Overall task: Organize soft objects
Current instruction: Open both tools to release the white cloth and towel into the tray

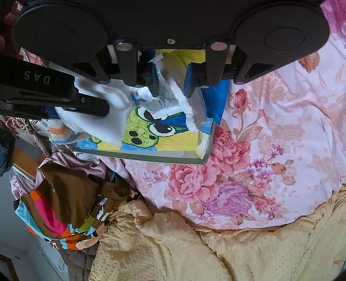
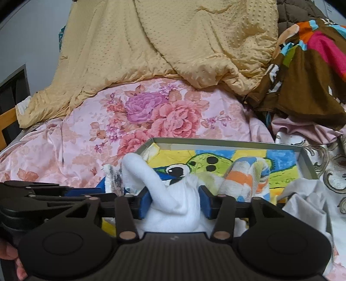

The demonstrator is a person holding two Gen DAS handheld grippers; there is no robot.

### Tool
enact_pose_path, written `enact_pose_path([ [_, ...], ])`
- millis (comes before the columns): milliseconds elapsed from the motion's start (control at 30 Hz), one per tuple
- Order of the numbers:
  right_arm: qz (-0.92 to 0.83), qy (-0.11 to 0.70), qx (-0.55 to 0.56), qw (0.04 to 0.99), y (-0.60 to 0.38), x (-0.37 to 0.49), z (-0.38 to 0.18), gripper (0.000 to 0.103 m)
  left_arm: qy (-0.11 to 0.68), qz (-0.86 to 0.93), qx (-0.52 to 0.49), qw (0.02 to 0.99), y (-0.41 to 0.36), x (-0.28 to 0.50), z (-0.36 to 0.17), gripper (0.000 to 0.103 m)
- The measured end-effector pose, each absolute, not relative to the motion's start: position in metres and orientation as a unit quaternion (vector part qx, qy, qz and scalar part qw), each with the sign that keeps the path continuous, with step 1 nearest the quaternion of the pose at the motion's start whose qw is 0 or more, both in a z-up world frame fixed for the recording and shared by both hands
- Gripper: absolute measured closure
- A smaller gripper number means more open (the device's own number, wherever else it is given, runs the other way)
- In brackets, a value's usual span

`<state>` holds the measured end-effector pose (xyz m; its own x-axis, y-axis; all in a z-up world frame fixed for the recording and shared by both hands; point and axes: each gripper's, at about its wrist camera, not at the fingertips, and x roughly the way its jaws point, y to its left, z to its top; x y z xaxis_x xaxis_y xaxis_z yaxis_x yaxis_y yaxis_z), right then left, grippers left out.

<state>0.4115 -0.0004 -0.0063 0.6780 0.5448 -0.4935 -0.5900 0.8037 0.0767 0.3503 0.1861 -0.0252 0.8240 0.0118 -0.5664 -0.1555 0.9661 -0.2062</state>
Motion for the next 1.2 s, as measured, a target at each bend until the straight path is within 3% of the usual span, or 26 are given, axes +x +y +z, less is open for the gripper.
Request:
enact_pose_path([
  [367,0.290,0.247,-0.049,0.923,-0.015,0.409,0.001,0.018,0.295,0.052,-0.119,0.946,0.185,0.339,-0.016,0.052],
  [633,0.283,0.236,-0.051,0.928,-0.025,0.403,0.012,0.007,0.287,0.058,-0.121,0.948,0.183,0.324,-0.003,0.038],
  [833,0.273,0.228,-0.064,0.932,-0.030,0.394,0.020,0.002,0.283,0.060,-0.137,0.947,0.180,0.312,0.007,0.034],
  [1200,0.274,0.196,-0.063,0.940,-0.056,0.354,0.050,0.000,0.247,0.074,-0.148,0.955,0.167,0.272,0.035,0.018],
])
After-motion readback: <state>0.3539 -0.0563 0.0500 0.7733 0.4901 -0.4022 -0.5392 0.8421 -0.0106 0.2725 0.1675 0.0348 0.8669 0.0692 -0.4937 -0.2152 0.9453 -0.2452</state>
